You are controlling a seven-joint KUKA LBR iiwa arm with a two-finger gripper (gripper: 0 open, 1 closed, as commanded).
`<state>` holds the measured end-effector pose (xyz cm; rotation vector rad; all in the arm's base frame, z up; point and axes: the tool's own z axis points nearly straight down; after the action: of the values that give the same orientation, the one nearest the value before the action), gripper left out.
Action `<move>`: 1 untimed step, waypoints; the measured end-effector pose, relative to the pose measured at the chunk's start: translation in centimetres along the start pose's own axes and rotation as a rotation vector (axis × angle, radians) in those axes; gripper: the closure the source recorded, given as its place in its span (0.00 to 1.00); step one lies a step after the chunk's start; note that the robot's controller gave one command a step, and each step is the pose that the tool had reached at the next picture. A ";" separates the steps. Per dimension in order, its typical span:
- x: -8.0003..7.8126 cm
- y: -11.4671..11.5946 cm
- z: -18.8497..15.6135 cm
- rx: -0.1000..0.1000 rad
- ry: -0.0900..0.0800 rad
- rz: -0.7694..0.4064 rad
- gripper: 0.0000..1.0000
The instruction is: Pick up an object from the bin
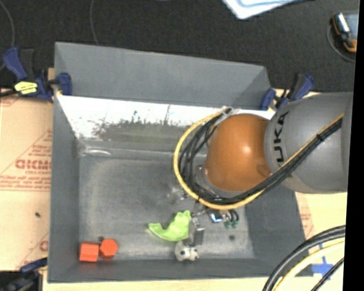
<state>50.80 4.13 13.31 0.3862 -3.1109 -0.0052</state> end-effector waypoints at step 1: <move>-1.2 0.2 6.0 0.010 -0.020 -0.210 0.00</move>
Offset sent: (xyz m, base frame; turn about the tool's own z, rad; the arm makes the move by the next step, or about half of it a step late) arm -0.0117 0.0004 -0.0631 0.0019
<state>51.85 4.66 7.32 0.7155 -3.0743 0.0053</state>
